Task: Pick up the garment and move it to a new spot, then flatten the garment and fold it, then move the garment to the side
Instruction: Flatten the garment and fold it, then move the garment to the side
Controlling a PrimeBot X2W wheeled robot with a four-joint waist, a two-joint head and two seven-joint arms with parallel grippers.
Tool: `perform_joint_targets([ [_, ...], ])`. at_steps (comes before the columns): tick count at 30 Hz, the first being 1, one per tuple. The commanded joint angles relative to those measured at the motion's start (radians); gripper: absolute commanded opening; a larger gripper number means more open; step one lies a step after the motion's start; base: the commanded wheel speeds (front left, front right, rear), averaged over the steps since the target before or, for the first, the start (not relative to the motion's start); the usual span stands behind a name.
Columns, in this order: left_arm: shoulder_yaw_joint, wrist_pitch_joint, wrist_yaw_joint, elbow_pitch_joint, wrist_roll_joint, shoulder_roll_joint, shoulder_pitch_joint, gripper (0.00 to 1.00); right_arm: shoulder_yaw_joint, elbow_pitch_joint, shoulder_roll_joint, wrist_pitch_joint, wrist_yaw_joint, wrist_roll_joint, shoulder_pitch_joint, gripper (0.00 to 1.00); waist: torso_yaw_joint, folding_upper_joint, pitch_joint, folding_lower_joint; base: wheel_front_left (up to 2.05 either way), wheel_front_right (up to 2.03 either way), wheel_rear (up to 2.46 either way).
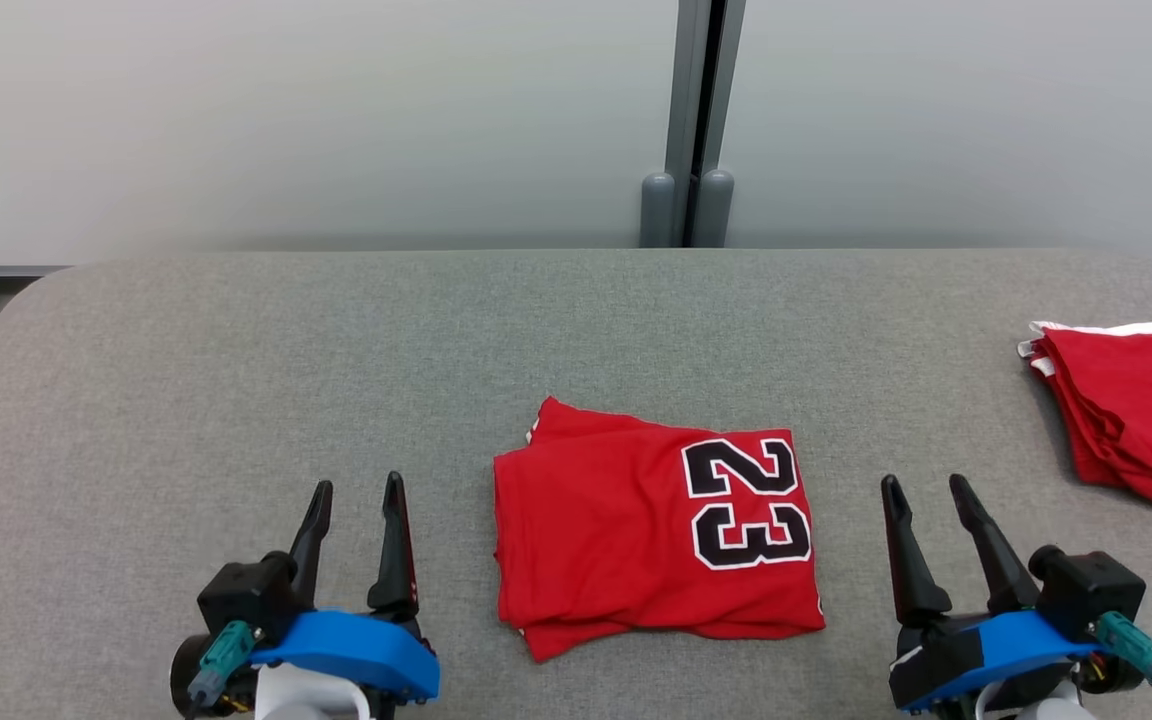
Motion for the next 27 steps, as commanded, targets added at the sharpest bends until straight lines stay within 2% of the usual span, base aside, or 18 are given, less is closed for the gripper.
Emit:
perform_joint_targets([
  [1, 0.008, -0.004, -0.007, 0.005, 0.01, 0.0, 0.008, 1.0, 0.001, -0.004, 0.0, -0.005, 0.0, 0.009, 0.016, 1.0, -0.002, 0.0, 0.0, 0.0001, 0.0, 0.0, 0.0],
  [14, 0.054, -0.004, -0.035, 0.025, 0.06, -0.022, 0.0, 1.0, 0.0, 0.019, 0.001, -0.005, 0.0, -0.002, 0.005, 1.0, 0.001, 0.0, 0.005, 0.0001, 0.0, 0.0, 0.0],
  [27, 0.083, -0.005, -0.042, 0.03, 0.104, -0.031, -0.002, 1.0, -0.019, -0.002, 0.001, -0.005, 0.0, -0.049, -0.005, 1.0, 0.005, 0.0, 0.009, 0.0001, 0.0, 0.0, 0.0],
])
